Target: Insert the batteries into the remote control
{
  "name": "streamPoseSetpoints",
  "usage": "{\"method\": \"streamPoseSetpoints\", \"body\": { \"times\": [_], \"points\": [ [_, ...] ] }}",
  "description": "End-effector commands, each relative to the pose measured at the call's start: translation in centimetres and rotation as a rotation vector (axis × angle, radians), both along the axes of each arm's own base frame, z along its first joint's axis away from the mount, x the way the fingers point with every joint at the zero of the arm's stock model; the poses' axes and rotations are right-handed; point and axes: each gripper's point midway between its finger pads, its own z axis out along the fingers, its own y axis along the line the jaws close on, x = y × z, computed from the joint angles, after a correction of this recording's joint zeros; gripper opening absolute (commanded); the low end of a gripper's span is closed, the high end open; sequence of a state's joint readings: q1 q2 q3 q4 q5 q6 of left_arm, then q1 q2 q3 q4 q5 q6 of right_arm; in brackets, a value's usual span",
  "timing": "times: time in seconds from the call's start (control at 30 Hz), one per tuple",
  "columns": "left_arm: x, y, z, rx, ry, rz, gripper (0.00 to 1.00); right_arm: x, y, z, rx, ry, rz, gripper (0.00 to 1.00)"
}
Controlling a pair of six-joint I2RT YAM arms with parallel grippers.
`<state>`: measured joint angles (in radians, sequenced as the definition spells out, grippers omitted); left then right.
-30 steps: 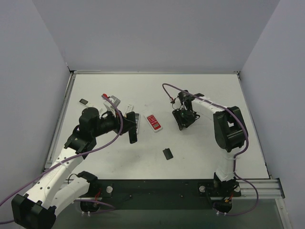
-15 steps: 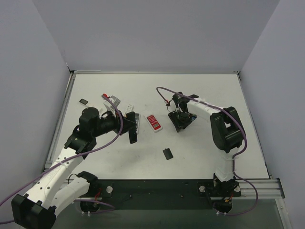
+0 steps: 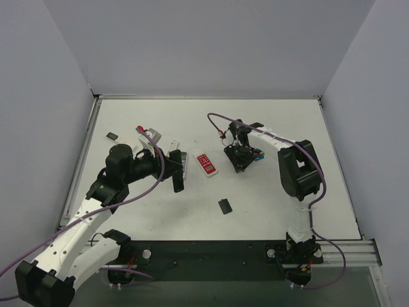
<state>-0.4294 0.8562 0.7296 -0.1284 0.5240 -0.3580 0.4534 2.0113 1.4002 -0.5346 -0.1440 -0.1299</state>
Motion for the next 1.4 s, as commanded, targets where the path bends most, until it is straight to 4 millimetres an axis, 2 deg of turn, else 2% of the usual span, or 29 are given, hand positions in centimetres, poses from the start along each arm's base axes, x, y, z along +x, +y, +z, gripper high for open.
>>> {"method": "streamPoseSetpoints", "body": {
  "times": [0.0,0.23,0.53,0.63,0.73,0.77,0.83,0.87,0.9,0.93,0.97,1.03,1.07,1.13,1.17,1.2,1.23,1.37],
  "points": [
    [0.3,0.1,1.2,-0.014,-0.053,0.002,0.00,-0.2,0.1,-0.3,-0.030,0.031,0.024,0.34],
    [0.3,0.1,1.1,-0.014,-0.049,0.002,0.00,0.6,0.7,-0.2,-0.026,0.024,0.031,0.31],
    [0.6,0.1,0.8,-0.014,-0.034,0.008,0.00,0.1,0.8,0.1,-0.026,0.023,0.040,0.12],
    [0.6,0.0,0.6,-0.022,-0.025,0.007,0.00,-0.3,1.2,0.9,0.000,0.012,0.028,0.02],
    [0.7,0.0,0.4,-0.025,-0.014,0.007,0.00,-0.6,1.9,2.3,0.054,-0.017,0.000,0.00],
    [0.9,0.0,0.4,-0.027,-0.014,0.011,0.00,-0.6,2.1,3.5,0.078,-0.048,-0.013,0.00],
    [1.0,0.0,0.4,-0.041,-0.003,0.016,0.00,-1.0,2.6,4.2,0.107,-0.079,-0.028,0.00],
    [1.2,0.1,0.5,-0.049,-0.007,0.022,0.00,-1.0,3.0,5.7,0.138,-0.122,-0.047,0.00],
    [1.2,0.0,0.6,-0.063,0.001,0.024,0.00,-1.8,3.0,5.6,0.141,-0.126,-0.051,0.00],
    [1.2,0.0,0.5,-0.072,0.006,0.028,0.00,-1.8,3.8,6.3,0.162,-0.169,-0.029,0.00],
    [1.4,-0.2,0.9,-0.092,-0.011,0.029,0.00,-2.0,4.3,8.0,0.202,-0.213,-0.062,0.00],
    [1.5,-0.4,1.3,-0.135,-0.010,0.034,0.00,-2.5,4.8,8.8,0.235,-0.260,-0.076,0.00],
    [1.5,-0.5,0.7,-0.148,0.006,0.036,0.00,-3.1,5.6,10.6,0.282,-0.300,-0.087,0.00],
    [1.6,-0.9,1.1,-0.206,0.004,0.032,0.00,-3.7,6.4,11.8,0.326,-0.354,-0.086,0.00],
    [1.6,-1.0,1.2,-0.226,0.007,0.026,0.00,-4.4,7.2,13.7,0.360,-0.407,-0.072,0.00],
    [1.3,-1.3,0.5,-0.252,0.046,0.018,0.00,-4.8,7.5,14.4,0.381,-0.427,-0.089,0.00],
    [1.4,-1.4,0.6,-0.272,0.048,0.015,0.00,-4.9,8.0,15.3,0.408,-0.457,-0.095,0.00],
    [1.7,-1.9,1.6,-0.361,0.032,0.009,0.00,-7.5,9.8,19.0,0.534,-0.561,-0.077,0.00]
  ]
}}
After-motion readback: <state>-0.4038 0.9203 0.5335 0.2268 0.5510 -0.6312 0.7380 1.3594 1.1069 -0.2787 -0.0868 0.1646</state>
